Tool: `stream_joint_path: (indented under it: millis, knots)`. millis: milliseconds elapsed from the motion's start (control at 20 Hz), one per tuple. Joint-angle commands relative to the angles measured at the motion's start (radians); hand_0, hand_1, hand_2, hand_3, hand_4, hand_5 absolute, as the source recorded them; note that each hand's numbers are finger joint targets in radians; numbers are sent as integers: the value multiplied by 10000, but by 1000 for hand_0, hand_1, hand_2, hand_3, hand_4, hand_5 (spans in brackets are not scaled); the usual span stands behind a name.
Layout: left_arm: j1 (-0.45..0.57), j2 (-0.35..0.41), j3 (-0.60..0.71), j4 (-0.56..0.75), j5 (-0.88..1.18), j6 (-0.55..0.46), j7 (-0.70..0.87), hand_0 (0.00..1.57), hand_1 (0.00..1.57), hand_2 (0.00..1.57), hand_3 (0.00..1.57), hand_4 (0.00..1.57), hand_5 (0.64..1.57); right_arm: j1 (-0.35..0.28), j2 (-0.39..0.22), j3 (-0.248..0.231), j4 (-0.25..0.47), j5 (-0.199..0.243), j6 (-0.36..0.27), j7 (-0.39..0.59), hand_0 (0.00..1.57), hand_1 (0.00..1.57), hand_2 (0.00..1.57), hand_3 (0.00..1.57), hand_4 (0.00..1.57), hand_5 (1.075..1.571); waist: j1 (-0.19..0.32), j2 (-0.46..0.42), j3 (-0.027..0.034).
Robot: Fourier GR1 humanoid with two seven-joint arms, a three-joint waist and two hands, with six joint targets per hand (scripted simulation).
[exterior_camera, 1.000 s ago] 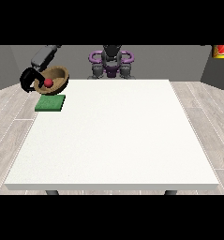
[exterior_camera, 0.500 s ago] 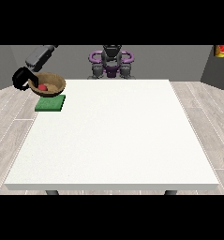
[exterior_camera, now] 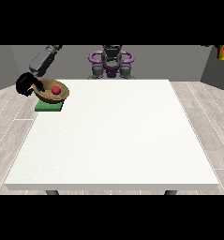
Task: Pick the cup and pour the ball into the bowl, then pick the bowl and place it on the pad
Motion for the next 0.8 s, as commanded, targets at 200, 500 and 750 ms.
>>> stream_joint_path:
  millis: [200,500,750]
  knots:
    - [-161,146,78,-197,129,38,-401,0,0,0,0,1195,1568,-631,-660,191,496,227,361,-109,641,641,693,1008,0,1469,397,754,8]
    - [44,-727,-696,-1293,234,440,713,0,0,0,0,1190,1569,-370,-262,1004,1008,985,333,34,0,0,0,0,0,1400,503,-561,18]
    - [628,-788,-874,-281,-447,591,358,0,0,0,0,1190,1569,-743,-1020,1428,224,1082,1210,1619,0,0,0,0,200,1375,-286,-1791,-14]
